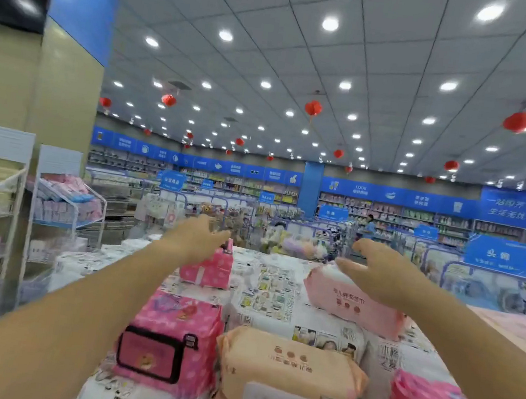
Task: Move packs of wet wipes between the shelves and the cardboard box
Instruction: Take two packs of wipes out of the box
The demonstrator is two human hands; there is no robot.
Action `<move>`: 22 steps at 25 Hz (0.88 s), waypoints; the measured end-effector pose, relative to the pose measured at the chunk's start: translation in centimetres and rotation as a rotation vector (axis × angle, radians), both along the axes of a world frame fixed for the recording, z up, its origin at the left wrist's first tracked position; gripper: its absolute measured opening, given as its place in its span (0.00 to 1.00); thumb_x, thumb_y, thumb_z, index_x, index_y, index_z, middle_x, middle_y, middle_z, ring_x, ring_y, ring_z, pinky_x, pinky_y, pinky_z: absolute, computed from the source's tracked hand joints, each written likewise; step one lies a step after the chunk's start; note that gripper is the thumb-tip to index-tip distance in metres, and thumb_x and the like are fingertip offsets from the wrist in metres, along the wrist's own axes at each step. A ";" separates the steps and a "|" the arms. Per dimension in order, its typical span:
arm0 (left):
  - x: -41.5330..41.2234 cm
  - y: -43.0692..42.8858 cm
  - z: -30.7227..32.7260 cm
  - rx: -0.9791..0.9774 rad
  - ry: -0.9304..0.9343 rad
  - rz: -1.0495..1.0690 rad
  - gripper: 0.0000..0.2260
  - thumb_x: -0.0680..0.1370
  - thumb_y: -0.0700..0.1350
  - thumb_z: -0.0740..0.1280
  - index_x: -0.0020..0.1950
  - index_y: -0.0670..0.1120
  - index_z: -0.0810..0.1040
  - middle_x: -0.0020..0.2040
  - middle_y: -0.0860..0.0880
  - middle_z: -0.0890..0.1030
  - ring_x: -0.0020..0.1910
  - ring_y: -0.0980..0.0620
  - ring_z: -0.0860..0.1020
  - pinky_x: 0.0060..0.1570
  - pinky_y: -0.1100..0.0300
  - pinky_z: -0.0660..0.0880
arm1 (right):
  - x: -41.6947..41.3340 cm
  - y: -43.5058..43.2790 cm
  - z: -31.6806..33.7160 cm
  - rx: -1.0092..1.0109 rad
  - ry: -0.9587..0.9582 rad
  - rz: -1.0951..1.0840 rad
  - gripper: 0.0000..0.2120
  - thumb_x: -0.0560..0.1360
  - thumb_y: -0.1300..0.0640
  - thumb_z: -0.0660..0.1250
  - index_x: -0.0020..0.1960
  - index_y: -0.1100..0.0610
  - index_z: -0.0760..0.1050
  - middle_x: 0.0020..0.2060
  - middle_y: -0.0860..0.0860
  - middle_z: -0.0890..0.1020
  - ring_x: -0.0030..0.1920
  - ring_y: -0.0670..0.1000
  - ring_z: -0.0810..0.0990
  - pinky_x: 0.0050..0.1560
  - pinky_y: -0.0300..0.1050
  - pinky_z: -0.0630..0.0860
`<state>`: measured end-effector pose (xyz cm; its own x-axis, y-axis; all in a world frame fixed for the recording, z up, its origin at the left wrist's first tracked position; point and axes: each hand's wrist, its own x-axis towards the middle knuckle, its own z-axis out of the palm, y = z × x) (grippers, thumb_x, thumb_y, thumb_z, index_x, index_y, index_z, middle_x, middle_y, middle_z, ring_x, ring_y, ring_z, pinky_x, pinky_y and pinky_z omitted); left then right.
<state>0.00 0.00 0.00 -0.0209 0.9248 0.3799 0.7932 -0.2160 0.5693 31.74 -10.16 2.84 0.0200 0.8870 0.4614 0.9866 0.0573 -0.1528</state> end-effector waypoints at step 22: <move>-1.2 -4.0 -3.8 -0.002 -0.944 -0.357 0.37 0.62 0.45 0.85 0.67 0.48 0.71 0.55 0.46 0.85 0.46 0.47 0.87 0.48 0.48 0.84 | -5.1 -4.2 -2.8 0.342 0.026 -0.229 0.37 0.62 0.30 0.67 0.62 0.51 0.69 0.48 0.49 0.73 0.50 0.53 0.72 0.54 0.54 0.74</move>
<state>-1.23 -4.04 -3.80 -0.0336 0.9364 0.3494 -0.0927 -0.3510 0.9318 26.60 -14.40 0.01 0.2149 0.6535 0.7258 0.9757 -0.1118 -0.1882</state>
